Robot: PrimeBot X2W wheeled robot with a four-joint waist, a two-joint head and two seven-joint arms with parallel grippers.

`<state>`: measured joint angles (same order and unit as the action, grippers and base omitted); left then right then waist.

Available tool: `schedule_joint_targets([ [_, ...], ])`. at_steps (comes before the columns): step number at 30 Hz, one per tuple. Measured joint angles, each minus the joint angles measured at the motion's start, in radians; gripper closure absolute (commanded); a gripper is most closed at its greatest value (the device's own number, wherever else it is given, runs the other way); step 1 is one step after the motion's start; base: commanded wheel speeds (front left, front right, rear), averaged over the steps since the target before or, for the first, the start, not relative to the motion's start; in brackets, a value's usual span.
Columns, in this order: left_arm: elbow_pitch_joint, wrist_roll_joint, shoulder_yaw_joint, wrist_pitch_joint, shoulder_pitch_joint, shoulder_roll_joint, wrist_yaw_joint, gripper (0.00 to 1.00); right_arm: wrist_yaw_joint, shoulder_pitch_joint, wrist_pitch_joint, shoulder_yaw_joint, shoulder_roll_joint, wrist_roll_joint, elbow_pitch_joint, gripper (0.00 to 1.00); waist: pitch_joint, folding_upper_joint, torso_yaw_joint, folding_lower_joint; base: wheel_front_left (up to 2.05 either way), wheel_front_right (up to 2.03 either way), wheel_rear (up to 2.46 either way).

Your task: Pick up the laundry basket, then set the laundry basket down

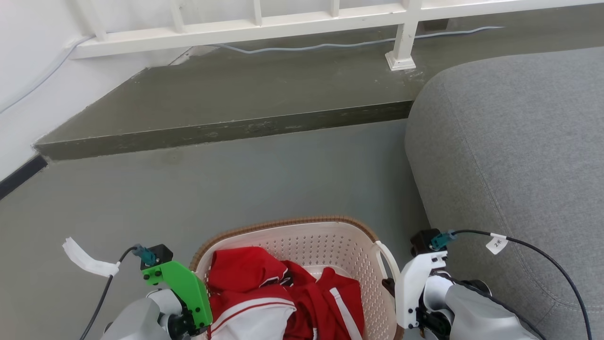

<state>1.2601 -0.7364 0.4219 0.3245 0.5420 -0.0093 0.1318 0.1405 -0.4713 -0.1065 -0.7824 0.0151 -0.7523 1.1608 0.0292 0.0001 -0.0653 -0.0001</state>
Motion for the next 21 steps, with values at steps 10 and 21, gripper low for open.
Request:
schedule_joint_targets([
  [10, -0.004, -0.004, 0.005, 0.000, 0.000, 0.001, 0.000, 1.00, 0.000, -0.001, 0.000, -0.008, 0.001, -0.009, 0.000, 1.00, 0.011, 0.0000, 0.002, 0.0000, 0.00, 0.00, 0.00],
  [21, -0.012, -0.004, 0.011, -0.010, 0.001, 0.005, 0.000, 1.00, 0.000, -0.015, 0.001, -0.013, 0.002, -0.028, -0.001, 1.00, 0.047, 0.0000, 0.002, 0.0000, 0.00, 0.00, 0.00],
])
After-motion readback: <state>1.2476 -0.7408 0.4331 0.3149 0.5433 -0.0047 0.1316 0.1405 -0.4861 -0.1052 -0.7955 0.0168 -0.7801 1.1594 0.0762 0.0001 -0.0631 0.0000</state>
